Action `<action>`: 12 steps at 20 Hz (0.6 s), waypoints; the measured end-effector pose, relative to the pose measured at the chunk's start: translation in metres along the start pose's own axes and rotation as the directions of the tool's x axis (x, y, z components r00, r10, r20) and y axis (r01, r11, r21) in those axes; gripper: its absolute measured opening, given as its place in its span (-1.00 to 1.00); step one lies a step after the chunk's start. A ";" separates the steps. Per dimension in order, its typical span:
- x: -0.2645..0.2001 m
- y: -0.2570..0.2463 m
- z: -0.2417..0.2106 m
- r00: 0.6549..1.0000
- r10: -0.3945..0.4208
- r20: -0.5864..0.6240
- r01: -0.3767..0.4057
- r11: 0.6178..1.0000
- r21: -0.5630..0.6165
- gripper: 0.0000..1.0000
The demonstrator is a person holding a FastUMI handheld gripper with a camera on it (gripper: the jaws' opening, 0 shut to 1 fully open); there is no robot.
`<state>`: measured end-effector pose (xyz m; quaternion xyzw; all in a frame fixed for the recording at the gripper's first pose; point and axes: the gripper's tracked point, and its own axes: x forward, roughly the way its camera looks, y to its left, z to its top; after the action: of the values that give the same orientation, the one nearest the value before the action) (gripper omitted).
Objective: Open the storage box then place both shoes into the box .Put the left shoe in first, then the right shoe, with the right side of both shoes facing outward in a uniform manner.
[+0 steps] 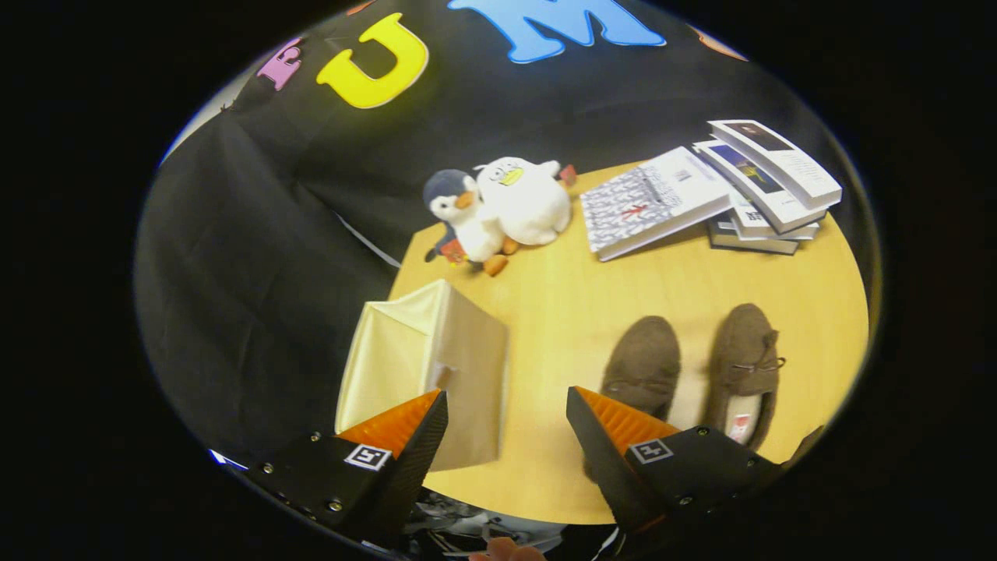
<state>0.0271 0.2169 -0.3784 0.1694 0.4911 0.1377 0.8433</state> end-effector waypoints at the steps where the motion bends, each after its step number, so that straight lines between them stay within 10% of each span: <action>1: 0.003 -0.017 -0.007 0.999 -0.035 -0.023 0.035 0.999 -0.012 0.91; 12: 0.039 -0.118 -0.051 0.941 -0.248 -0.229 0.242 0.969 -0.057 0.91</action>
<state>0.0085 0.1336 -0.4822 0.0780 0.6023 0.0576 0.7923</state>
